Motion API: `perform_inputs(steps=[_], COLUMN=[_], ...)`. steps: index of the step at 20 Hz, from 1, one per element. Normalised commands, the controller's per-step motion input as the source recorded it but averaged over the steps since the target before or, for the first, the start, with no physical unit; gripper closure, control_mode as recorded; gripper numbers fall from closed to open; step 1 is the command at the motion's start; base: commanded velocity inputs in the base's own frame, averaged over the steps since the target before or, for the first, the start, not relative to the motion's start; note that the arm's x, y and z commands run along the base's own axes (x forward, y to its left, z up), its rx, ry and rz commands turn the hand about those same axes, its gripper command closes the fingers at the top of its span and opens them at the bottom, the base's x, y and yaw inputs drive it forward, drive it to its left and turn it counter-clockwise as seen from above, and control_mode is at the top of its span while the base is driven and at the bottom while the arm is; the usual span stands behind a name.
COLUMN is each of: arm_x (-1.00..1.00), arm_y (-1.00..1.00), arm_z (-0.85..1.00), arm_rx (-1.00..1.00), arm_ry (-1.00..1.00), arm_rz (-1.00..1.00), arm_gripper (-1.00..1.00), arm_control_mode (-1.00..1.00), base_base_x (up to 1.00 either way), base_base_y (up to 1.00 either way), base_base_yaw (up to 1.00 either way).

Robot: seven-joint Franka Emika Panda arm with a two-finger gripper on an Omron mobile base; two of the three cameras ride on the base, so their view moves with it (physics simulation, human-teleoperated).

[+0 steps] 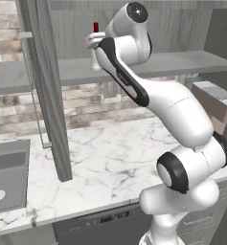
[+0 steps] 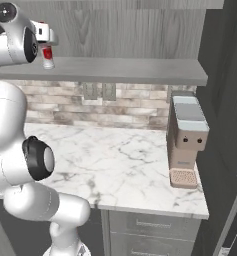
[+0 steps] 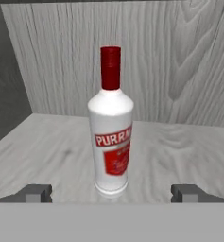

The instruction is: There is a bowl on the dining counter. Grab a lemon wedge from the fridge and place it in the bowl. Then get the liquor bottle and glass cup from the cabinet and place them next to the bowl.

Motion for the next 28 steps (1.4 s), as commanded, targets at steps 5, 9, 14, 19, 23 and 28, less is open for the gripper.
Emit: perform_inputs(steps=[5,9,14,19,23,28], arm_x=[0.18,0.26,0.37,0.32,0.3,0.32], arm_y=[0.01,0.02,0.04,0.06,0.12,0.16], arm_z=[-0.03,-0.09,-0.18,-0.09,-0.11,-0.1], arm_rx=[0.0,0.0,0.0,0.0,0.0,0.0], arm_ry=[0.0,-0.01,-0.03,-0.06,-0.04,-0.01], arm_rz=[0.0,0.0,0.0,0.0,0.0,0.0], arm_gripper=[-1.0,-1.0,-1.0,-1.0,-1.0,-1.0], arm_control_mode=[-1.0,-1.0,-1.0,-1.0,-1.0,-1.0], base_base_x=[0.0,0.0,0.0,0.0,0.0,0.0], base_base_y=[0.0,0.0,0.0,0.0,0.0,0.0], base_base_yaw=[0.0,0.0,0.0,0.0,0.0,0.0])
